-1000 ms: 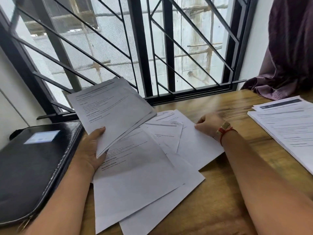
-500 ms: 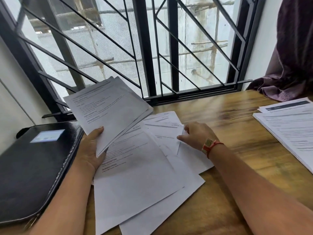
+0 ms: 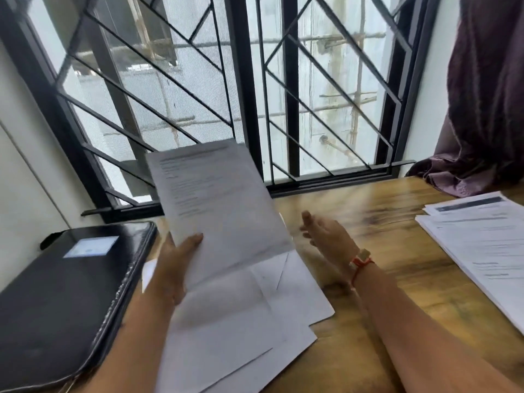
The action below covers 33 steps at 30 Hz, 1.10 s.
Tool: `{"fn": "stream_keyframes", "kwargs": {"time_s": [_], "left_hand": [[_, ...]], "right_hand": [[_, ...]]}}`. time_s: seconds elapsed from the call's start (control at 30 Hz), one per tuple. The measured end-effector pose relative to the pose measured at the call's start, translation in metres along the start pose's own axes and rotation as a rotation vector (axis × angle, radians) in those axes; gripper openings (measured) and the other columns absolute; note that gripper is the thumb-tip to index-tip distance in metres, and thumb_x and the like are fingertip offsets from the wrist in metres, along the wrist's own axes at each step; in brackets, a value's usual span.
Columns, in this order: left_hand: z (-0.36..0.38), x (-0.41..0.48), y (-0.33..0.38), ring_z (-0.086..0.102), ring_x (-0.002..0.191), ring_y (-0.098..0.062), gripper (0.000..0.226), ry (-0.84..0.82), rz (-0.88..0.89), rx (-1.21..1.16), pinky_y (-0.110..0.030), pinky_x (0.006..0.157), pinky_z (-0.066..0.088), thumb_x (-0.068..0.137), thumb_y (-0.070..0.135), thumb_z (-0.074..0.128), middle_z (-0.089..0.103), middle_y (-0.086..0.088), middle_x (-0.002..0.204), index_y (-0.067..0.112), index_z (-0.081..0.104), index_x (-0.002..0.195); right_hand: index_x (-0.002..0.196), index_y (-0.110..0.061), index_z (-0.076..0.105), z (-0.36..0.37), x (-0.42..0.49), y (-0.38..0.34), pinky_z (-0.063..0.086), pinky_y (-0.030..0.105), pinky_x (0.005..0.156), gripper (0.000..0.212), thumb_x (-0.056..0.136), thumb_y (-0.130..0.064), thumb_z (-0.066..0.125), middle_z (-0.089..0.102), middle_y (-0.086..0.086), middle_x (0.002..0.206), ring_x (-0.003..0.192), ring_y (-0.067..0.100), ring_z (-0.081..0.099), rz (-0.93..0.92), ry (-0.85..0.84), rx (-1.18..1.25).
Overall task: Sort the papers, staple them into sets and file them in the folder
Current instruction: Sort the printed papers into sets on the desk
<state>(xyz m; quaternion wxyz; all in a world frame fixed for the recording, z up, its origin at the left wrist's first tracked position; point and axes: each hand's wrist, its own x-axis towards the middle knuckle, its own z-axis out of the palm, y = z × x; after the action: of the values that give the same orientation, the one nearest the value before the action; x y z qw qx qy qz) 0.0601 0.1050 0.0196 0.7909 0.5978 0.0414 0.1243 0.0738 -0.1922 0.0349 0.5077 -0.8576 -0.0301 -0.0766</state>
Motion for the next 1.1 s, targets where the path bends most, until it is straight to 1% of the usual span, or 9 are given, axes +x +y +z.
{"fn": "stream_keyframes", "kwargs": {"time_s": [0.1,0.23,0.37,0.47,0.53,0.73,0.9,1.0,1.1], "left_hand": [[0.028,-0.026,0.01,0.072,0.096,-0.031,0.057,-0.141,0.014,0.081,-0.039,0.076,0.058,0.068,0.027,0.078,0.074,-0.013,0.111,0.016,0.064,0.122],[0.063,-0.06,0.026,0.073,0.09,-0.025,0.042,-0.288,0.062,0.121,-0.032,0.069,0.059,0.077,0.015,0.075,0.077,-0.005,0.105,0.018,0.065,0.118],[0.094,-0.095,0.032,0.071,0.103,-0.029,0.047,-0.425,0.101,0.171,-0.047,0.084,0.059,0.082,0.025,0.069,0.073,-0.007,0.117,0.022,0.06,0.128],[0.121,-0.116,0.028,0.071,0.106,-0.024,0.046,-0.434,0.12,0.218,-0.049,0.091,0.057,0.084,0.029,0.069,0.073,-0.001,0.118,0.025,0.059,0.129],[0.138,-0.128,0.023,0.071,0.105,-0.02,0.043,-0.451,0.123,0.238,-0.048,0.092,0.057,0.087,0.028,0.071,0.073,0.002,0.117,0.027,0.059,0.128],[0.162,-0.156,-0.002,0.072,0.102,-0.017,0.046,-0.334,0.114,0.285,-0.049,0.09,0.058,0.074,0.038,0.076,0.075,0.006,0.109,0.028,0.066,0.117],[0.163,-0.168,-0.024,0.072,0.098,-0.019,0.026,-0.248,0.143,0.312,-0.05,0.086,0.059,0.083,0.034,0.069,0.076,0.004,0.104,0.028,0.067,0.108],[0.164,-0.17,-0.026,0.071,0.099,-0.019,0.017,-0.243,0.158,0.299,-0.037,0.08,0.06,0.097,0.019,0.064,0.073,0.002,0.107,0.028,0.062,0.112],[0.163,-0.174,-0.032,0.07,0.101,-0.019,0.029,-0.281,0.162,0.34,-0.039,0.081,0.061,0.097,0.03,0.061,0.071,0.001,0.113,0.025,0.057,0.126]], "right_hand": [[0.098,0.0,0.063,-0.012,-0.012,-0.014,0.05,0.045,0.073,0.071,0.088,-0.069,0.049,0.068,0.018,0.096,0.084,0.028,0.061,0.06,-0.128,0.408],[0.113,-0.02,0.062,-0.036,-0.043,-0.017,0.056,0.047,0.09,0.028,0.097,-0.043,0.057,0.072,0.006,0.111,0.098,0.02,0.07,-0.054,-0.071,0.287],[0.11,-0.021,0.056,-0.07,-0.078,-0.004,0.055,0.049,0.088,0.01,0.1,-0.022,0.053,0.07,0.0,0.106,0.097,0.02,0.067,-0.075,0.156,0.174],[0.098,-0.021,0.052,-0.098,-0.102,0.0,0.054,0.03,0.076,0.002,0.099,-0.022,0.053,0.067,-0.003,0.093,0.087,0.018,0.065,-0.093,0.296,0.08],[0.089,-0.021,0.047,-0.115,-0.116,-0.002,0.045,0.014,0.061,0.014,0.099,-0.019,0.056,0.063,-0.007,0.082,0.077,0.014,0.061,-0.138,0.381,0.023],[0.109,-0.016,0.055,-0.135,-0.145,0.014,0.049,0.02,0.077,0.023,0.095,-0.034,0.061,0.066,-0.01,0.1,0.093,0.004,0.063,-0.159,0.399,-0.002],[0.108,-0.004,0.048,-0.129,-0.16,0.025,0.045,0.008,0.06,0.022,0.102,-0.025,0.05,0.056,-0.016,0.092,0.078,0.003,0.057,-0.109,0.349,-0.101],[0.114,-0.002,0.048,-0.126,-0.157,0.029,0.045,0.013,0.066,0.022,0.103,-0.022,0.047,0.06,-0.003,0.102,0.091,0.02,0.061,-0.103,0.375,-0.126],[0.113,-0.007,0.045,-0.121,-0.154,0.035,0.055,0.039,0.079,0.018,0.104,-0.024,0.043,0.066,0.008,0.111,0.098,0.03,0.066,-0.044,0.322,-0.157]]}}
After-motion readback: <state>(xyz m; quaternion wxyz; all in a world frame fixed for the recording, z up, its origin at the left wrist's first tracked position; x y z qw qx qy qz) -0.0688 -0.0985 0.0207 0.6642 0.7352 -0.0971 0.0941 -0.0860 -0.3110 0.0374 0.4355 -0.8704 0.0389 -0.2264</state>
